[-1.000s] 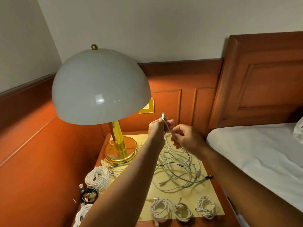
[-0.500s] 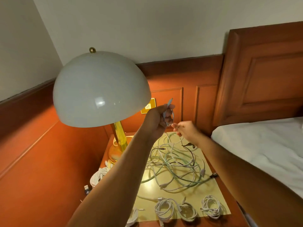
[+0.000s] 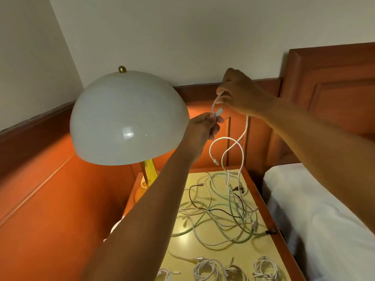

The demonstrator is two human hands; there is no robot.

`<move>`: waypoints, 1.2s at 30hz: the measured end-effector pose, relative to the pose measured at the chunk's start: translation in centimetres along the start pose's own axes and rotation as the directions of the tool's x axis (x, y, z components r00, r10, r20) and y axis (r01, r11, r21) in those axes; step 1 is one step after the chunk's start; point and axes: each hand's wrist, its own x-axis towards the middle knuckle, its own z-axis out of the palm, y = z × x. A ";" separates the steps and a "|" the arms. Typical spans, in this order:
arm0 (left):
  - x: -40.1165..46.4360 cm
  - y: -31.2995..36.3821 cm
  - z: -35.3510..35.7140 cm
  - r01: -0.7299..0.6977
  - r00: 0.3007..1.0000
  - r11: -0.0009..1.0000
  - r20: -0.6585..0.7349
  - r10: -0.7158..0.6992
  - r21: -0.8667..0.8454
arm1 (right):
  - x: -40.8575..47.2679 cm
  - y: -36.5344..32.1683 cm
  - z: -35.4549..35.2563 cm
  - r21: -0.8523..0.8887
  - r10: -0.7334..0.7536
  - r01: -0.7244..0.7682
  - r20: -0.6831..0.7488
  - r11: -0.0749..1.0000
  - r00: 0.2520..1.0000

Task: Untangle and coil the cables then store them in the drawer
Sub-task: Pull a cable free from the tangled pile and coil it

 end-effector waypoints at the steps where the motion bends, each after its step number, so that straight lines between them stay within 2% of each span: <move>1: -0.3 -0.5 0.3 0.004 1.000 1.000 0.007 -0.004 0.013 | -0.8 -0.1 0.2 -0.006 0.026 -0.026 0.006 1.000 1.000; 3: -1.2 -1.9 0.9 0.021 1.000 0.999 0.002 -0.022 0.024 | -2.8 -0.2 1.2 0.009 0.171 -0.171 0.008 0.985 0.985; 6: -3.2 -4.0 1.3 0.039 0.999 0.998 -0.017 -0.039 0.039 | -6.5 -0.7 3.3 0.112 0.476 -0.479 0.049 0.871 0.878; 9: -5.8 -5.4 1.1 0.084 0.996 0.996 0.009 -0.084 -0.013 | -9.4 -1.3 5.9 0.273 0.535 -0.551 0.137 0.788 0.833; 12: -8.1 -5.8 0.6 0.148 0.988 0.983 0.061 -0.141 -0.111 | -10.4 -1.8 7.1 0.364 0.481 -0.521 0.202 0.772 0.853; 15: -9.5 -5.0 0.1 0.153 0.986 0.971 0.098 -0.137 -0.186 | -9.5 -2.2 6.0 0.305 0.358 -0.411 0.216 0.859 0.908; 20: -7.8 -0.1 -0.8 -0.034 0.995 0.998 0.089 0.039 -0.059 | -2.6 -2.1 -1.0 0.043 0.138 -0.141 0.068 0.989 0.988; 22: -6.6 1.9 -1.5 -0.090 0.993 0.996 0.083 0.089 0.008 | -0.4 -2.6 -3.9 -0.073 0.011 -0.011 0.002 0.997 1.000; 24: -5.8 3.4 -1.9 -0.122 0.990 0.992 0.078 0.119 0.043 | 0.7 -3.7 -6.6 -0.167 -0.062 0.054 -0.042 0.985 0.997; 30: -6.3 5.8 -2.2 -0.132 0.989 0.989 0.077 0.127 0.066 | 0.3 -6.3 -10.7 -0.189 -0.033 0.021 -0.058 0.982 0.998; 36: -10.1 4.6 -1.4 -0.021 0.998 0.993 0.067 0.013 0.115 | -4.2 -8.6 -9.5 -0.031 0.112 -0.112 -0.005 0.993 0.994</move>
